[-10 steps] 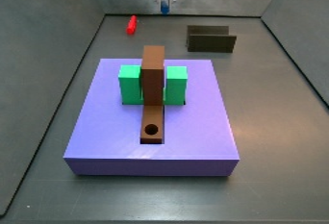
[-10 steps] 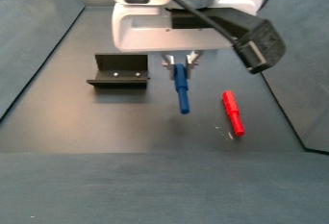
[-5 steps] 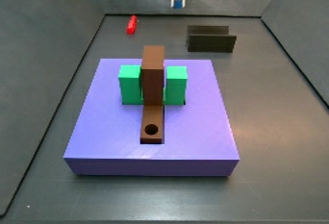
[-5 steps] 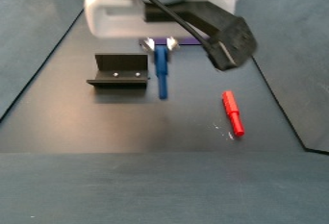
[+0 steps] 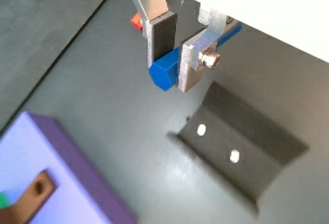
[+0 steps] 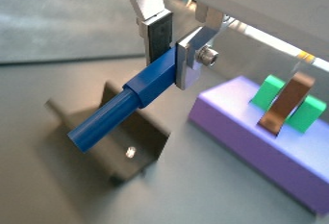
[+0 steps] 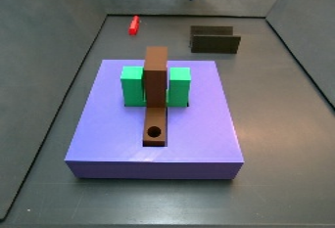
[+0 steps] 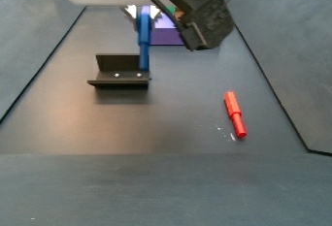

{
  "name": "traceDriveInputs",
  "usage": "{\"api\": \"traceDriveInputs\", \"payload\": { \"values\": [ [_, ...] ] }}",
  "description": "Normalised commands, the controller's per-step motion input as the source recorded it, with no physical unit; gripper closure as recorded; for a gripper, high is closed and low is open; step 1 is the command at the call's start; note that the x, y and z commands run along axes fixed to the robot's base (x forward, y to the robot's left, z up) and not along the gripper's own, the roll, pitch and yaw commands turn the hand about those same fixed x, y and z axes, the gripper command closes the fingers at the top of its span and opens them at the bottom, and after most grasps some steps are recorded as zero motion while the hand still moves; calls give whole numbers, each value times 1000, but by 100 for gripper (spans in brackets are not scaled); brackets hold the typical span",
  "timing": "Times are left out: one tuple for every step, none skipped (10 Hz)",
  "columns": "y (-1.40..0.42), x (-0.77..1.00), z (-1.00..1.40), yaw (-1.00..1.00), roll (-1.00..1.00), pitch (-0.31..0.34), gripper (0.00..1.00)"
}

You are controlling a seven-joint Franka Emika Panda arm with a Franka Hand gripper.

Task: Pick up the blue object. Move up. Place the blue object on the fixture. Regrasp the blue object. Move to above the board. Insert the blue object.
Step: Place the blue object on the fixture.

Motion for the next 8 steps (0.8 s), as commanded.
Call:
{"api": "traceDriveInputs", "payload": {
  "values": [
    [-280,280,0,-466,-514,-349,100],
    [-431,394,-354,-417,-103,-269,100],
    [-531,483,-431,-389,71,-197,100],
    [-563,400,-180,-91,506,80,100],
    [-554,489,-117,0,474,246,100],
    [-426,409,-169,9,337,243,100],
    [-226,294,-274,91,17,183,100],
    [-6,120,-434,97,-180,6,100]
  ]
}}
